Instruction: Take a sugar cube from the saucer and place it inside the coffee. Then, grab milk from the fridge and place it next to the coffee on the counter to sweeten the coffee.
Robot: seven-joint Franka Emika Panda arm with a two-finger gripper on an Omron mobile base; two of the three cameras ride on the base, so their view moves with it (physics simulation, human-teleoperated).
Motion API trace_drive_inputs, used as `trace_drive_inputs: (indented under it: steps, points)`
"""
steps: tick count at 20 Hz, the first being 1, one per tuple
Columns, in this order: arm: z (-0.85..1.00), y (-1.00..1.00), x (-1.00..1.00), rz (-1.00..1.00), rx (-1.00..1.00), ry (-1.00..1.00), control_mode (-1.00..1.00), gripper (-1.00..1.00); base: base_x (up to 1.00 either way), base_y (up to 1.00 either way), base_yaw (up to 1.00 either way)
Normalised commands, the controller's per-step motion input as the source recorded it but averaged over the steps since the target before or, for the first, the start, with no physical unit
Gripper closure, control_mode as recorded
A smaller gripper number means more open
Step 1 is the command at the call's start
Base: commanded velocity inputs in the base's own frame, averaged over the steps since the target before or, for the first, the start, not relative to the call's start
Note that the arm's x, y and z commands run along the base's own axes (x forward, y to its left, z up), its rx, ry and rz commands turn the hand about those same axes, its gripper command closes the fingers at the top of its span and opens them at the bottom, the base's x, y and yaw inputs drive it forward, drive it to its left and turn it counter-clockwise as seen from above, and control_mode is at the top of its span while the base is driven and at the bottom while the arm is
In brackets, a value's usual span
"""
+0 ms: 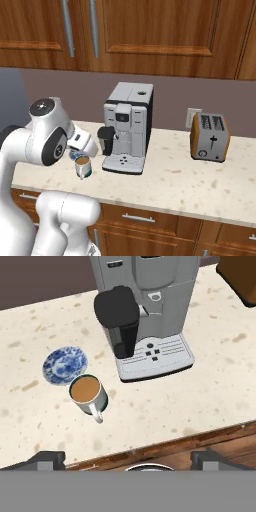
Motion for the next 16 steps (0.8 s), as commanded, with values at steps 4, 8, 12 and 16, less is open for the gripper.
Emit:
trace_drive_inputs:
  steps: [4,8,12,16]
  points:
    - [0.0,0.0,-0.06,0.0,0.0,0.0,1.0,-1.0,-0.4,-0.02,0.0]
    - [0.0,0.0,0.0,0.0,0.0,0.0,1.0,-1.0,-0.64,-0.26,-0.04]
    - [0.0,0.0,0.0,0.0,0.0,0.0,1.0,-1.0,-0.46,-0.37,-0.22]
    - [0.0,0.0,0.0,0.0,0.0,0.0,1.0,-1.0,-0.12,-0.46,-0.37]
